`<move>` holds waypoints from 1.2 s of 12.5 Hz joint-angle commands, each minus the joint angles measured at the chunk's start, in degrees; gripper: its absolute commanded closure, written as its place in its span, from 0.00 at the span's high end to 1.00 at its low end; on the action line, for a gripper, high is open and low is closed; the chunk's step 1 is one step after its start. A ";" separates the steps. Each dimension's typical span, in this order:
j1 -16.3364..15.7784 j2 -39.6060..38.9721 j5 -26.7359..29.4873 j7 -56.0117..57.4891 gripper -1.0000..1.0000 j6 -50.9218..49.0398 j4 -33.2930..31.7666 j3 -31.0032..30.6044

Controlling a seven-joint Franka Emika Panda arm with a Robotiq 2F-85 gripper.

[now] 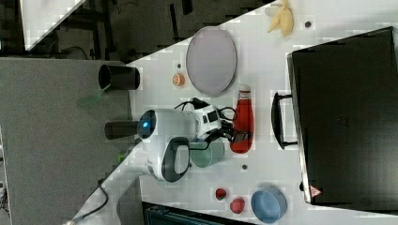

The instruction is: Pick ketchup from strainer and place it on the table

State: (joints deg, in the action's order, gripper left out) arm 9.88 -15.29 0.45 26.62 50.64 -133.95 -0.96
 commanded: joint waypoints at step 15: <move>-2.04 14.74 0.42 -10.17 1.00 -28.36 17.19 -3.29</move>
State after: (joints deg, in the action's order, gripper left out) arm 7.22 -3.23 0.99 21.63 23.22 -118.84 -4.14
